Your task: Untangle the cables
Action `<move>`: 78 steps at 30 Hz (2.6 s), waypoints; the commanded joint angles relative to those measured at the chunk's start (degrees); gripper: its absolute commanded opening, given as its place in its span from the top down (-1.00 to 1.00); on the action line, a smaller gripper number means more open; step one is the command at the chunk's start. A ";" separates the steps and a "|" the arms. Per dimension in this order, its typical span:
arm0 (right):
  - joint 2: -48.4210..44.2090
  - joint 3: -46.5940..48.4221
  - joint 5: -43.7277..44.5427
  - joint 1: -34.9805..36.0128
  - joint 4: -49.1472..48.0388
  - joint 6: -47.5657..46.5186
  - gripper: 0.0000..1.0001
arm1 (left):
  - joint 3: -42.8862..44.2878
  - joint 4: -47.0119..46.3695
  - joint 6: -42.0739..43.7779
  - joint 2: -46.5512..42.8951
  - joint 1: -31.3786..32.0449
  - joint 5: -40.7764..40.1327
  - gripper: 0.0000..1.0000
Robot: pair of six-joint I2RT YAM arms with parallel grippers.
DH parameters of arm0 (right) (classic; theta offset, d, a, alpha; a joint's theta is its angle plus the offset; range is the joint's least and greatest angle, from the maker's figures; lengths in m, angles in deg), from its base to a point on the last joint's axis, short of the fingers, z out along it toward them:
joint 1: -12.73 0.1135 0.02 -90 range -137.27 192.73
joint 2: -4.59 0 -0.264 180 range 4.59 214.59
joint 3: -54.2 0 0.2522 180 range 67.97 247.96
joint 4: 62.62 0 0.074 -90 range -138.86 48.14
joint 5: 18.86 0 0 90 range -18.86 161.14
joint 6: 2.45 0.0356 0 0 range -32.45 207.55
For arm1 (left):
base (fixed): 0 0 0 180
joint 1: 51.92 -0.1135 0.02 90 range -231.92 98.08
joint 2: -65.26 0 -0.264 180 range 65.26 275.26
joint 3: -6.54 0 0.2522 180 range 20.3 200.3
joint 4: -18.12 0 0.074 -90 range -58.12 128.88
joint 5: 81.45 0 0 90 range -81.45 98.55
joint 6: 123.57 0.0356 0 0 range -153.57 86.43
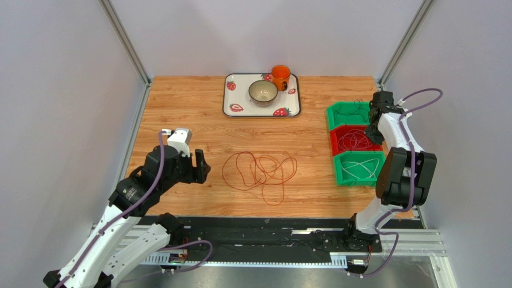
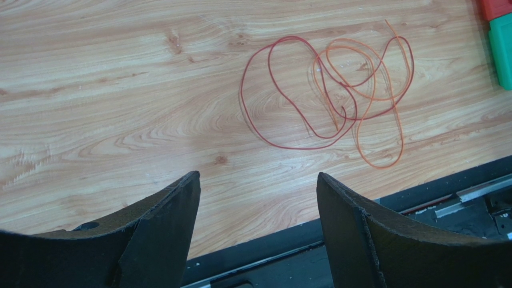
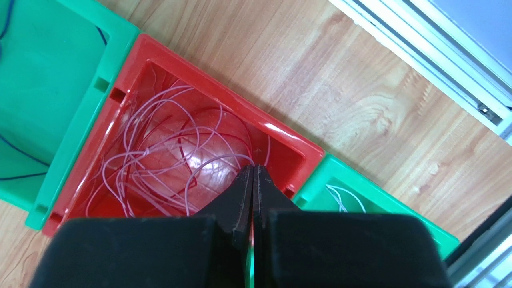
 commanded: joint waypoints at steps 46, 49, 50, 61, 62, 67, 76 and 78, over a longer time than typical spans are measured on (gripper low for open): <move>9.28 2.07 -15.86 1.60 -9.28 -9.19 1.00 | 0.86 -1.19 0.57 0.18 -0.03 -0.82 -0.59; 10.42 1.90 -14.27 1.51 -9.54 -9.01 1.00 | 0.86 -1.19 0.57 0.09 -0.12 -0.82 -0.58; 10.60 1.90 -14.45 1.51 -9.80 -9.10 1.00 | 0.86 -1.19 0.57 0.18 -0.03 -0.82 -0.58; 3.40 6.64 -17.96 1.86 -3.92 -9.98 1.00 | 0.94 -1.19 0.57 0.00 -0.03 -0.65 -0.58; 1.65 6.82 -18.05 1.95 -2.70 -10.07 1.00 | 0.94 -1.19 0.57 0.00 -0.03 -0.56 -0.58; -3.98 7.26 -20.42 4.22 -1.28 -11.29 0.76 | 0.95 -1.19 0.66 -0.35 -0.03 -0.56 -0.58; -13.56 5.07 -19.72 20.74 0.74 -14.90 0.37 | 1.03 -1.19 0.83 -0.43 -0.03 0.06 -0.76; -14.27 3.14 -19.55 24.42 0.57 -14.73 0.32 | 0.95 -1.46 1.01 -0.70 -0.03 0.67 -0.82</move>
